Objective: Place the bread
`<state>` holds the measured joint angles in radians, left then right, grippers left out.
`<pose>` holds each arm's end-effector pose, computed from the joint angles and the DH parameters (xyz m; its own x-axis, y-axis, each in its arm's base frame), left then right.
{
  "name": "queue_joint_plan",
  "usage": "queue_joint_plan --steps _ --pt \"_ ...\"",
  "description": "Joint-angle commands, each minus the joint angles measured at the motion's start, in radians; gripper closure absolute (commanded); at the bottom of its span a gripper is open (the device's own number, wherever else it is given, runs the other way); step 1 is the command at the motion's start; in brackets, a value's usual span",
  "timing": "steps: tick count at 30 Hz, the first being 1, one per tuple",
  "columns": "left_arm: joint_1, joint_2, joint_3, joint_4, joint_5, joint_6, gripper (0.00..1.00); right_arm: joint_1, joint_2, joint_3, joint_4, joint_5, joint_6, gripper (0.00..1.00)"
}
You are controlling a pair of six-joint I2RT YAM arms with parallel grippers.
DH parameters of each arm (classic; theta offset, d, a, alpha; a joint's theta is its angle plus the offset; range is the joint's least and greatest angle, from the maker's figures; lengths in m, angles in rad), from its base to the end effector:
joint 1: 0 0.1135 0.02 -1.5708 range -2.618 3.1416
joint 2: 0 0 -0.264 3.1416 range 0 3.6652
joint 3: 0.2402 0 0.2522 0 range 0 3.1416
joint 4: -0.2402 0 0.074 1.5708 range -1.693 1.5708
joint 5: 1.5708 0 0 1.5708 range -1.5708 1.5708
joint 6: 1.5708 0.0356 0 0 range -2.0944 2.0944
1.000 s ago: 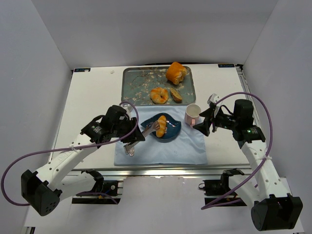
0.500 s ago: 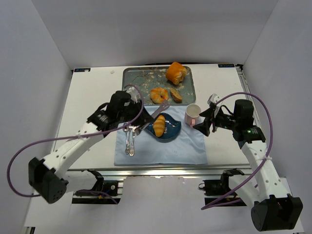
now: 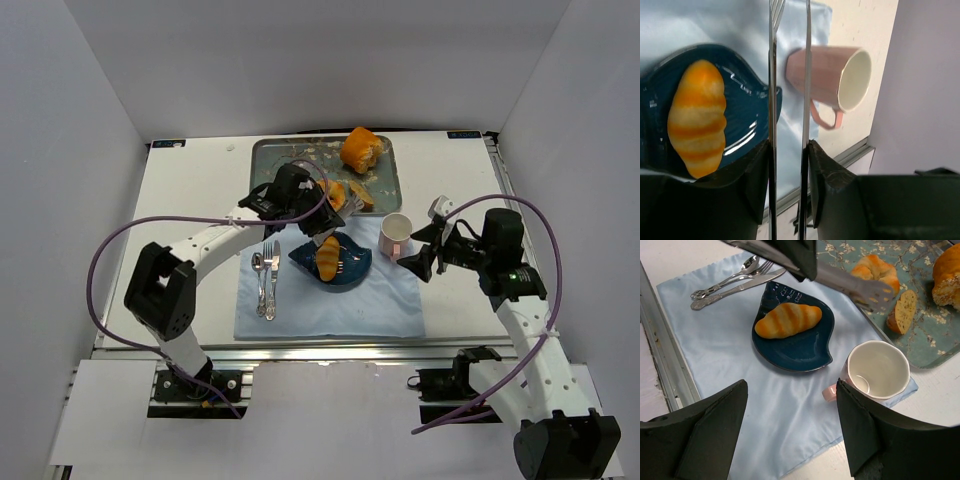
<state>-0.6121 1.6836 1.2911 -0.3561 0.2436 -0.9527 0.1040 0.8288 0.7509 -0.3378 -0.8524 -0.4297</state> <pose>0.3049 -0.2245 0.2637 -0.8951 -0.3379 -0.2908 -0.0470 0.7201 -0.6922 0.1759 0.0453 0.3095 -0.0513 -0.2810 -0.9583 -0.8522 0.5127 -0.1047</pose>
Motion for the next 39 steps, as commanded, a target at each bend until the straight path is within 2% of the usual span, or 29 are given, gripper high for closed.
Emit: queue_joint_plan --steps 1,9,20,39 --pt "0.025 0.005 0.071 0.054 0.005 -0.024 0.55 -0.009 -0.014 -0.016 0.033 -0.017 -0.001 0.24" --pt "0.057 0.059 0.085 0.049 -0.006 -0.034 0.50 -0.015 -0.017 -0.031 0.046 -0.027 0.005 0.24" --pt "0.060 0.139 0.142 0.060 0.025 -0.041 0.50 -0.027 -0.023 -0.042 0.052 -0.034 0.005 0.24" --pt "0.064 0.209 0.152 0.117 0.059 -0.080 0.50 -0.038 -0.028 -0.053 0.059 -0.047 0.011 0.24"
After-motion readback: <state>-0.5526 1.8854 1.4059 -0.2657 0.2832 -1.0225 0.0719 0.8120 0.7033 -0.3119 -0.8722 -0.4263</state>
